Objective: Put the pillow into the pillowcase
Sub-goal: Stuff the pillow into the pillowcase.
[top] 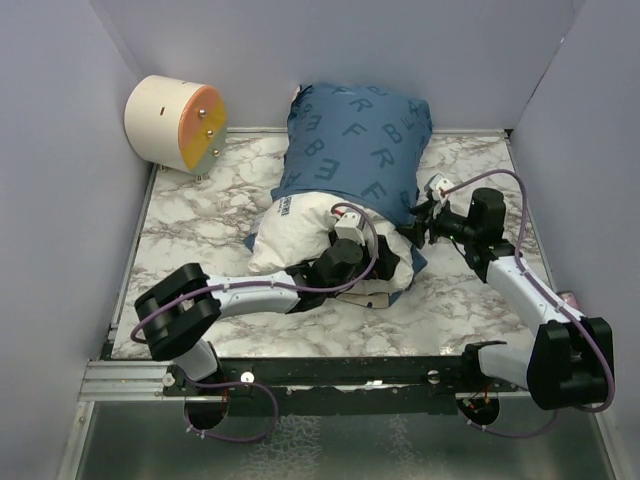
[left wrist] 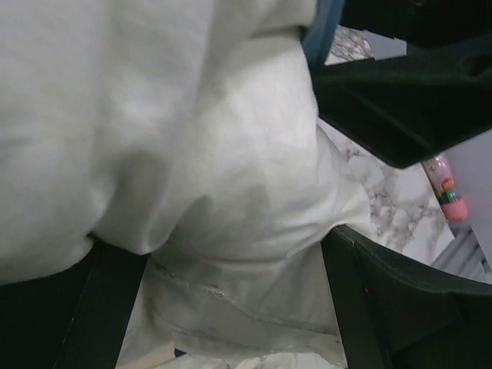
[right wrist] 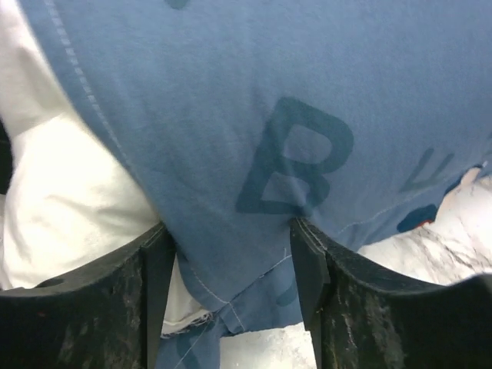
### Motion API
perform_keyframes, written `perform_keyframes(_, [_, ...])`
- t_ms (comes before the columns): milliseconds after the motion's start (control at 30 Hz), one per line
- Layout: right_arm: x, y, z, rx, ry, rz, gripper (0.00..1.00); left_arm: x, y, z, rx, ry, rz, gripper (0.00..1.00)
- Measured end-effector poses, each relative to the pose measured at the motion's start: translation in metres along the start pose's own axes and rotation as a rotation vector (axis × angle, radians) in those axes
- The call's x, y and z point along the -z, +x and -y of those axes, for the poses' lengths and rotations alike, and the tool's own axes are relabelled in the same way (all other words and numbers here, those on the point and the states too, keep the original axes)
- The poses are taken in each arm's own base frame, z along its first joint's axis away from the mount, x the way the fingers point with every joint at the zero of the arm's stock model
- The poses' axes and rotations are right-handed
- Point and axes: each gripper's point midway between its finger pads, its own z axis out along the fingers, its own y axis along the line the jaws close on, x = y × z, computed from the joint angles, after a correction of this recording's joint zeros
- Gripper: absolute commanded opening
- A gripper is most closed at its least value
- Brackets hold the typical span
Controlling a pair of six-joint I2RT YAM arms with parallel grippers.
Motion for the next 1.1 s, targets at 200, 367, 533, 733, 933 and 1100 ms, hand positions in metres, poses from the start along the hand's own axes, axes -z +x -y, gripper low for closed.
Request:
perform_keyframes(200, [-0.005, 0.019, 0.013, -0.016, 0.062, -0.06, 0.03, -0.028, -0.012, -0.029, 0.05, -0.089, 0.055, 0.16])
perform_keyframes(367, [-0.006, 0.012, 0.004, 0.006, 0.005, -0.043, 0.01, -0.035, -0.028, -0.044, 0.005, -0.099, 0.101, 0.0])
perform_keyframes(533, [0.004, -0.012, -0.018, 0.106, -0.112, 0.041, 0.01, -0.031, -0.039, -0.044, -0.179, -0.021, 0.192, 0.0])
perform_keyframes(733, [0.014, -0.025, -0.07, 0.219, -0.353, 0.101, 0.01, -0.027, -0.057, -0.034, -0.421, 0.092, 0.363, 0.0])
perform_keyframes(933, [0.018, -0.024, -0.085, 0.255, -0.523, 0.082, 0.01, -0.033, -0.075, -0.023, -0.593, 0.11, 0.536, 0.0])
perform_keyframes(1100, [0.021, -0.019, -0.091, 0.271, -0.564, 0.074, 0.01, -0.05, -0.081, -0.014, -0.647, 0.065, 0.617, 0.0])
